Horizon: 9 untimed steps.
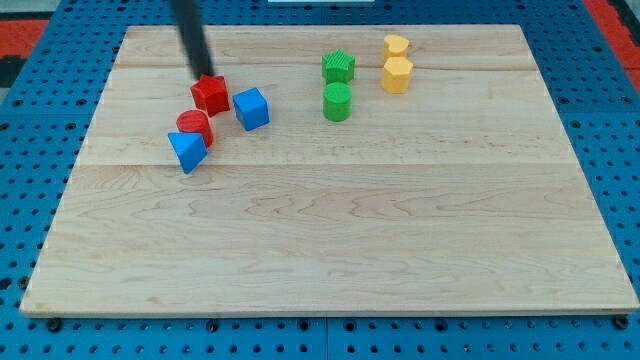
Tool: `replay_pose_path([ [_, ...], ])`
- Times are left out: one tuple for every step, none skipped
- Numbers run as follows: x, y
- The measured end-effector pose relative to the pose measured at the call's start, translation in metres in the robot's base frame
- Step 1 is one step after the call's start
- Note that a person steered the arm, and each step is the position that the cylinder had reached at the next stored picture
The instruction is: Push the green star into the green circle
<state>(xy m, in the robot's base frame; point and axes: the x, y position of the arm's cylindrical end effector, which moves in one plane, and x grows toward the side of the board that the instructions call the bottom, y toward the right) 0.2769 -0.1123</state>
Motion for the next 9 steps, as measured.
replay_pose_path([
  [-0.049, 0.088],
  [-0.053, 0.177],
  [-0.032, 0.163],
  [-0.018, 0.163],
  [0.014, 0.161],
  [-0.038, 0.16],
  [-0.02, 0.139],
  [0.022, 0.138],
  [0.029, 0.139],
])
